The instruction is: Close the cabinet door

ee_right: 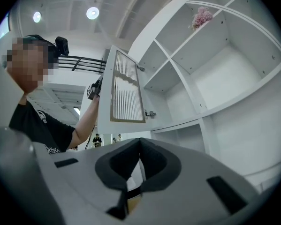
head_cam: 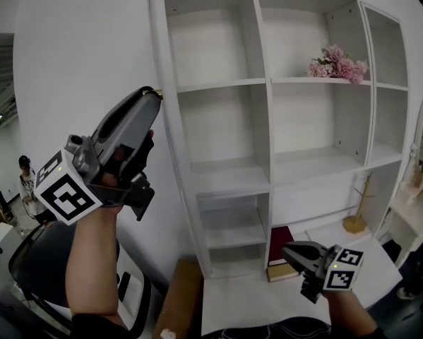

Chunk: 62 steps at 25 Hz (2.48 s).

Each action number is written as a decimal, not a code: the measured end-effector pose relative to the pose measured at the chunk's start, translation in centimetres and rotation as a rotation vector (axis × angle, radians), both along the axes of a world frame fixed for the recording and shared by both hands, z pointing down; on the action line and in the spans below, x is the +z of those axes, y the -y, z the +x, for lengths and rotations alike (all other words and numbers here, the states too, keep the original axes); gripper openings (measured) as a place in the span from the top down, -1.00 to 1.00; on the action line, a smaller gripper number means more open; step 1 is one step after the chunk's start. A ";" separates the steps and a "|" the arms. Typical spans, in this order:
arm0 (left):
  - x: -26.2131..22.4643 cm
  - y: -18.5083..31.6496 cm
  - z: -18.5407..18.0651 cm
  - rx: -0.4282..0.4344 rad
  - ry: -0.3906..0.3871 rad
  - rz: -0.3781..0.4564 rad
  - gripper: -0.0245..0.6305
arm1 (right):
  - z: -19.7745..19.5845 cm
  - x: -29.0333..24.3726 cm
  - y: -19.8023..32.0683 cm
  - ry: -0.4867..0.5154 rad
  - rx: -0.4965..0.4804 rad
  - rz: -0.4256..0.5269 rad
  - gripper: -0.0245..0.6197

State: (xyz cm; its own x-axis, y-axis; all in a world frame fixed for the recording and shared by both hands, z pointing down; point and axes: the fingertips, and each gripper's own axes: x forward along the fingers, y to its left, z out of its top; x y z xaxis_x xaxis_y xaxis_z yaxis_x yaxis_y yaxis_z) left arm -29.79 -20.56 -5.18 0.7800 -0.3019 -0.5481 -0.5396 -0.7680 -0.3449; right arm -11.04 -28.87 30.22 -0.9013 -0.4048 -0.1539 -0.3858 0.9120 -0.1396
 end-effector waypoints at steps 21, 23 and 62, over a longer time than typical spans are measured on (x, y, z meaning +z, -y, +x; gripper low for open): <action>0.3 4.4 7.6 -0.350 0.148 0.149 0.68 | 4.0 -0.9 3.2 0.041 -0.025 0.039 0.91; 0.4 5.0 8.4 -0.376 0.165 0.164 0.68 | 4.5 -1.0 3.3 0.047 -0.022 0.039 0.91; 0.4 17.9 16.2 -0.651 0.266 0.236 0.70 | 11.9 1.0 11.1 0.095 0.006 -0.003 0.91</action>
State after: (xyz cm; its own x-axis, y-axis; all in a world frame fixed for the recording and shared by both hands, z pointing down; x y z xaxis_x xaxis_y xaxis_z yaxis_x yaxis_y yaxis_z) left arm -13.60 -38.45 -4.82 0.5987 -0.6465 -0.4730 -0.7357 -0.2103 -0.6438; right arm 0.83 -39.97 31.18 -0.8803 -0.4110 -0.2370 -0.3765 0.9091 -0.1783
